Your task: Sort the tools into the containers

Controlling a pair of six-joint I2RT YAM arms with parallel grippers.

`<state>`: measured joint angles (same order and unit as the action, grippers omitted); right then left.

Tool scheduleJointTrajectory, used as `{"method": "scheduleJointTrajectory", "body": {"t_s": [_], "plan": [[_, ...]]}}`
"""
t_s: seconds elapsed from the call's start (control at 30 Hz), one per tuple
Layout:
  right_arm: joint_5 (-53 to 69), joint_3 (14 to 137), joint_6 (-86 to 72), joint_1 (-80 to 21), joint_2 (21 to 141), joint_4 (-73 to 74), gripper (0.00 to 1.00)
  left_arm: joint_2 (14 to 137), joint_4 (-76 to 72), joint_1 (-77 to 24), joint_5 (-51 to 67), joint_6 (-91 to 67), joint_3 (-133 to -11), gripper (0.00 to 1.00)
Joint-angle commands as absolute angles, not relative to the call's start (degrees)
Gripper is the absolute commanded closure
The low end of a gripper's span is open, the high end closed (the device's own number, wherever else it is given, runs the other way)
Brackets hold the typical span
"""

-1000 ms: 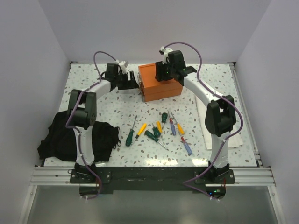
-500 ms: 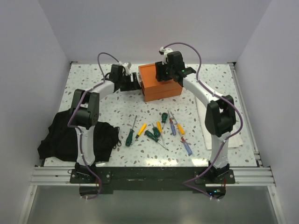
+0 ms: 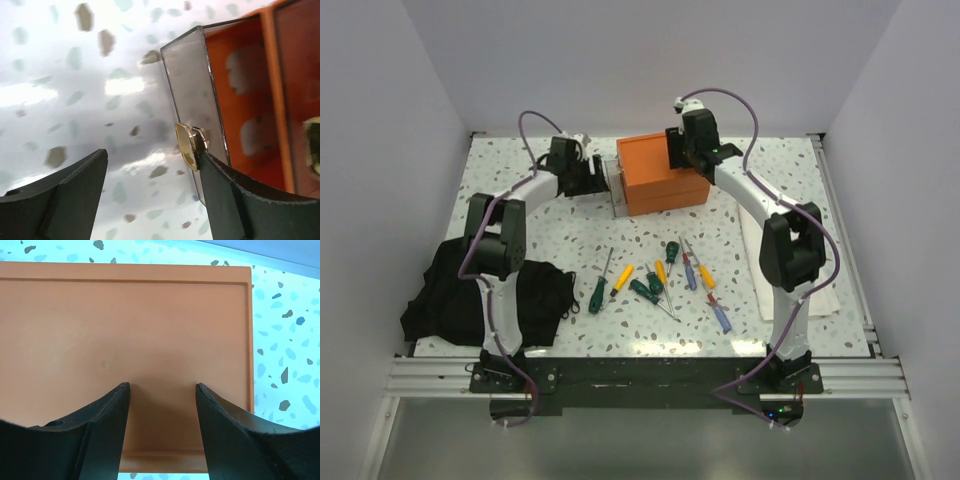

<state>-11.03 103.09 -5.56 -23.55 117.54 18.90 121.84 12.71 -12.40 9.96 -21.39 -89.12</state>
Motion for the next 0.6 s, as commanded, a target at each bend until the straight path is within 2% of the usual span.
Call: {"method": "scheduleJointTrajectory", "body": {"t_s": [0.0,0.23,0.47,0.57], "plan": [[-14.5,100.99,-5.19,-22.15,120.94,25.14,0.42,116.99,15.56,-6.16,2.64,-18.02,-85.44,0.22],[-12.75,101.42,-5.54,-22.15,121.46,24.79,0.42,110.31,13.8,-3.6,2.46,-16.96,-77.88,0.21],[-8.53,101.25,-4.22,-22.67,116.64,19.96,0.39,105.48,8.1,-3.6,18.34,-16.79,-81.73,0.17],[-6.69,101.34,-1.85,-22.76,112.77,18.73,0.35,102.58,8.17,-3.52,20.39,-14.78,-83.93,0.14]]}}
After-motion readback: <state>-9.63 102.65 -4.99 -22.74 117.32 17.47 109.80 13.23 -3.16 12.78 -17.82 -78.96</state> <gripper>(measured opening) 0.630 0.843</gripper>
